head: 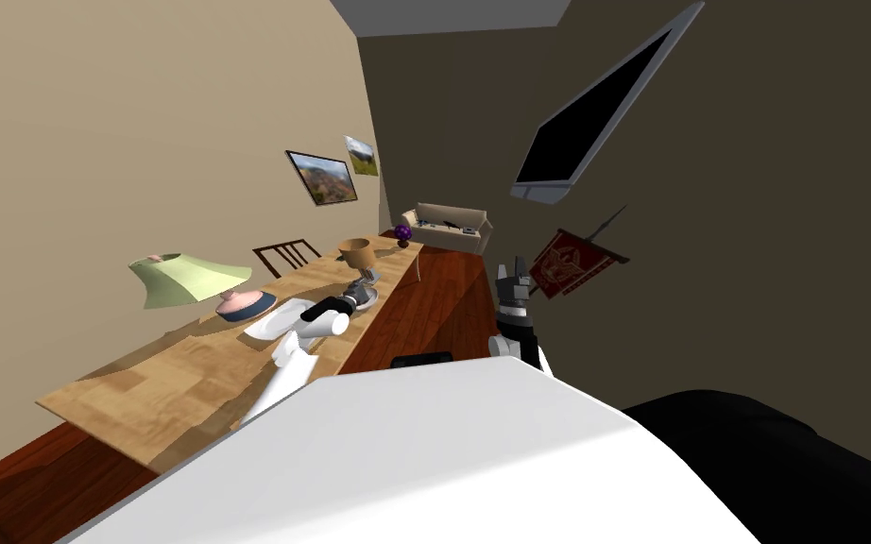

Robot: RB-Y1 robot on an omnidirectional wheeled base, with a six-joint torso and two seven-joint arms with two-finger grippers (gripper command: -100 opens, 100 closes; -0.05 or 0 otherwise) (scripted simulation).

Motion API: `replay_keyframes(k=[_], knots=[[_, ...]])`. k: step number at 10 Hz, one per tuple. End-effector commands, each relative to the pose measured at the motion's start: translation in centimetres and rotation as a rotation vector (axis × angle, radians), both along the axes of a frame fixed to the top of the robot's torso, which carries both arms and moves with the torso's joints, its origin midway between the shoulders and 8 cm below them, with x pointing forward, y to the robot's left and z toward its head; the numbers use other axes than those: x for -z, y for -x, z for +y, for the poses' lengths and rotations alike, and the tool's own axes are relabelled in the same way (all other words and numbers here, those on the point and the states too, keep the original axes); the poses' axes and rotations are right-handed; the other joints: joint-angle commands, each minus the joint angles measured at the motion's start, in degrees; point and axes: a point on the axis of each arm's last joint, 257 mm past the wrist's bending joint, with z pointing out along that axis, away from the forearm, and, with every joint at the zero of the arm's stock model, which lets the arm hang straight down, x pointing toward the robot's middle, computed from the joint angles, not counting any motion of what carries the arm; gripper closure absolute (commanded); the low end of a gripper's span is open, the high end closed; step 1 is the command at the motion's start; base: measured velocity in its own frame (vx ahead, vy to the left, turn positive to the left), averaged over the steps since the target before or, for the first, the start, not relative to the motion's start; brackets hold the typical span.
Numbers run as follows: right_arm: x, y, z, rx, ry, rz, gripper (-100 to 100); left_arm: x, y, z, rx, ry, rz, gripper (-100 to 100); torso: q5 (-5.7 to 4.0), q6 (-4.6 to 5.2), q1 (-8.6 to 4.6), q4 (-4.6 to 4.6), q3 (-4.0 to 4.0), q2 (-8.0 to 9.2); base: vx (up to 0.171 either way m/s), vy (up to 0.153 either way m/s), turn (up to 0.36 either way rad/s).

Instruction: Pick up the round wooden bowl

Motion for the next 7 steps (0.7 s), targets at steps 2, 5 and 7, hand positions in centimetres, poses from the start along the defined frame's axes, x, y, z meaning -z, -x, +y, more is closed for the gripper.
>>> replay_keyframes(k=[2,5,7], knots=[[0.0,0.0,0.0,0.000,0.000,0.000,0,2.7,0.3,0.8,0.003,-0.001,0.101,-100,0.00,-0.02,-0.01,0.00,-0.01,-0.01,0.005,0.030,-0.044],[0.0,0.0,0.0,0.000,0.000,0.000,0,5.0,1.2,1.2,0.007,-0.001,0.195,-100,0.00,-0.01,0.00,-0.01,-0.02,-0.03,0.007,0.031,-0.036],[0.0,0.0,0.0,0.000,0.000,0.000,0,6.6,1.8,1.6,0.007,0.000,0.261,-100,0.00,-0.01,0.00,-0.01,-0.03,-0.05,0.012,0.032,-0.042]])
